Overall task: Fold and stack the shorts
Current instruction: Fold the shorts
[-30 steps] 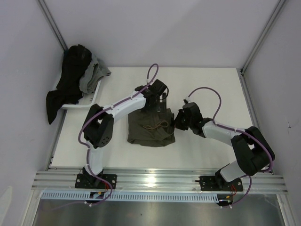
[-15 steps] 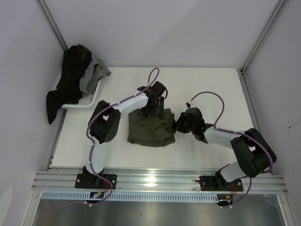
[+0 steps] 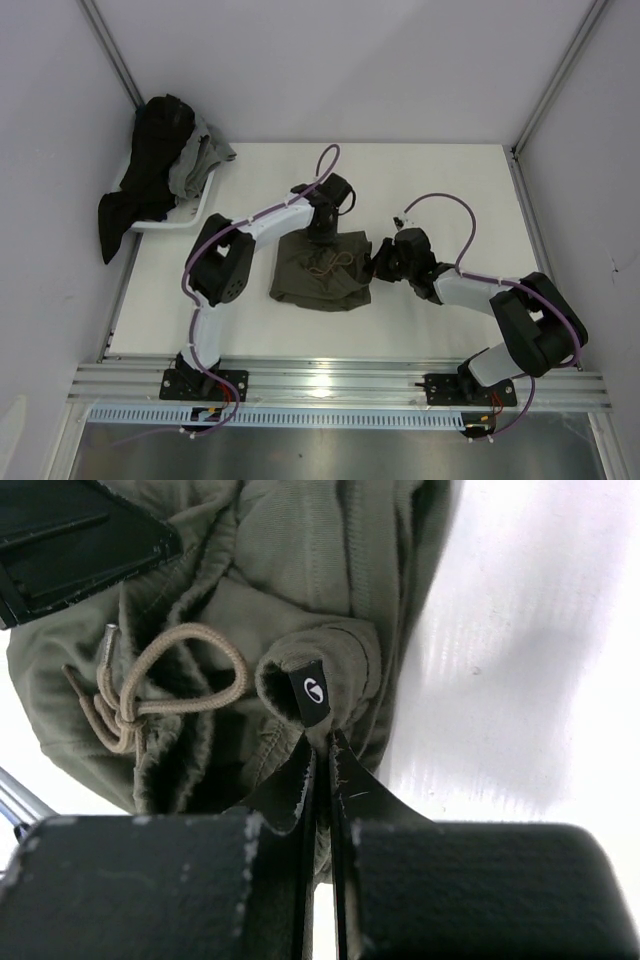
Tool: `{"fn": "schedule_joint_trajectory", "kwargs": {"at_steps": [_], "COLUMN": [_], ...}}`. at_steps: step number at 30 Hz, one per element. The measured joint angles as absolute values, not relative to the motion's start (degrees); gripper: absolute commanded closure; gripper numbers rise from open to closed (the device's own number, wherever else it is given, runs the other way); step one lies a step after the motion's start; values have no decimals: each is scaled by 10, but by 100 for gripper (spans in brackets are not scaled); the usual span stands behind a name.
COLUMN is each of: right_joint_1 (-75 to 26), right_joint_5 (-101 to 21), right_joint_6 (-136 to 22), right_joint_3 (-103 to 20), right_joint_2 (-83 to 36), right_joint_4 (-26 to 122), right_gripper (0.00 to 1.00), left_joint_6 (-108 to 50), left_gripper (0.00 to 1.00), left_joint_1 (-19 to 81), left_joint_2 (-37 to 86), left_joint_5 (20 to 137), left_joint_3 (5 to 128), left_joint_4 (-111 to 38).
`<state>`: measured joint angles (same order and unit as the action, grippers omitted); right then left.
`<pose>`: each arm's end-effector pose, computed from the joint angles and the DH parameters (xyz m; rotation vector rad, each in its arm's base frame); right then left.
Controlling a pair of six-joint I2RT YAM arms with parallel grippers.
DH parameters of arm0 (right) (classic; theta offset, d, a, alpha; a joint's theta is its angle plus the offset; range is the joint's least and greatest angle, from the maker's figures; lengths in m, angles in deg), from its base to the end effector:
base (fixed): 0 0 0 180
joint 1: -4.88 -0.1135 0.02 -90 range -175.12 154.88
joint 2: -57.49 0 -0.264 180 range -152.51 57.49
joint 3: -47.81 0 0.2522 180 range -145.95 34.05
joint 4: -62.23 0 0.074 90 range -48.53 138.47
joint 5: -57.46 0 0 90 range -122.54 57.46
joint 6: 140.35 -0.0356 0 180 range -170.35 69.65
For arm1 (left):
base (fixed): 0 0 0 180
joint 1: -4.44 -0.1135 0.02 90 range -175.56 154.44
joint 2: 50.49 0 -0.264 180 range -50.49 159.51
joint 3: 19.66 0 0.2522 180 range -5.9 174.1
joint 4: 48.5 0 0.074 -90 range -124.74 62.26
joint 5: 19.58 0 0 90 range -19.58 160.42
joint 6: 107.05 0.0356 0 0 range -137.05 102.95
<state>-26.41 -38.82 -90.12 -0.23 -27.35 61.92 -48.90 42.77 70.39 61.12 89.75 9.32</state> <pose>0.2419 0.1516 0.1594 0.1091 2.3328 0.7790 0.3497 -0.2691 0.1878 0.1147 2.7499 -0.1059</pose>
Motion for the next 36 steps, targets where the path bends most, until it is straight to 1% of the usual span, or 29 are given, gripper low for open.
{"fn": "schedule_joint_trajectory", "kwargs": {"at_steps": [4, 9, 13, 16, 21, 27, 33, 36], "right_joint_1": [-263, -260, -257, -256, -251, -210, -195, -195], "right_joint_5": [-412, -448, -479, -503, -553, -620, -613, -599], "right_joint_6": [-888, -882, -885, -896, -927, -1000, -1016, -1009], "right_joint_3": [-7, -41, -75, -96, -106, -100, -59, -58], "right_joint_2": [-274, -277, -303, -331, -379, -484, -504, -504], "right_joint_4": [626, 640, 668, 689, 761, 875, 904, 896], "right_gripper": [100, 100, 100, 100, 100, 100, 100, 98], "left_joint_6": [-487, -480, -475, -469, -465, -465, -465, -464], "left_gripper": [100, 100, 100, 100, 100, 100, 100, 100], "left_joint_1": [428, 430, 431, 432, 433, 455, 483, 498], "left_joint_2": [659, 513, 411, 362, 353, 367, 404, 421], "left_joint_5": [604, 604, 616, 624, 642, 649, 648, 647], "left_joint_3": [853, 747, 699, 668, 638, 621, 622, 627], "left_joint_4": [73, 26, -22, -58, -93, -126, -148, -153]}}
